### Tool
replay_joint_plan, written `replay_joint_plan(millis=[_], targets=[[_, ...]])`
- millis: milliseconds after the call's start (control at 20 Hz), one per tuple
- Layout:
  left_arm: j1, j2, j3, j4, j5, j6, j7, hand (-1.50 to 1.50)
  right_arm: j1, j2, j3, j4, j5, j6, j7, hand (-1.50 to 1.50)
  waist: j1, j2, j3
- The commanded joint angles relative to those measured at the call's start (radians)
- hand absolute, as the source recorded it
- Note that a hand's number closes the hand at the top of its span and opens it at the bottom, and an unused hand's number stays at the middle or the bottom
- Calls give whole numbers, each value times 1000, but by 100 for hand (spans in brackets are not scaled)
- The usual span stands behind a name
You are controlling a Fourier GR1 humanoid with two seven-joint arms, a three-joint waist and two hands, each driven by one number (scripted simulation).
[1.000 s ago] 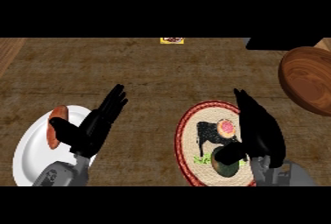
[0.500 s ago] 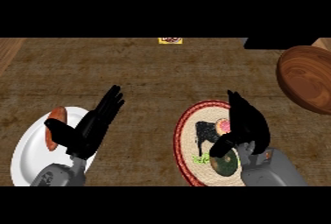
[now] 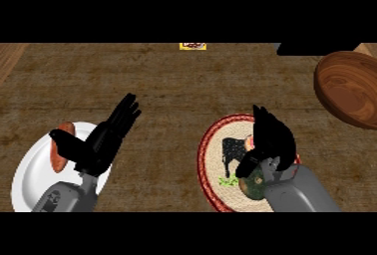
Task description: Pick the cupcake from the placemat and place it in the bowl
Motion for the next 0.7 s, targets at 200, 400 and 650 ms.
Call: replay_joint_plan(millis=[200,400,650], targets=[[29,-44,-14,-33,-55,20,0,0,2,35,-48,118,78,26,53,-150,3,1,1],[36,-8,26,-92,-33,-7,76,0,8,82,-49,70,127,44,97,-150,1,-1,1],[80,-70,0,-48,-85,-1,-7,0,37,91,-84,124,170,13,33,-150,1,0,1]])
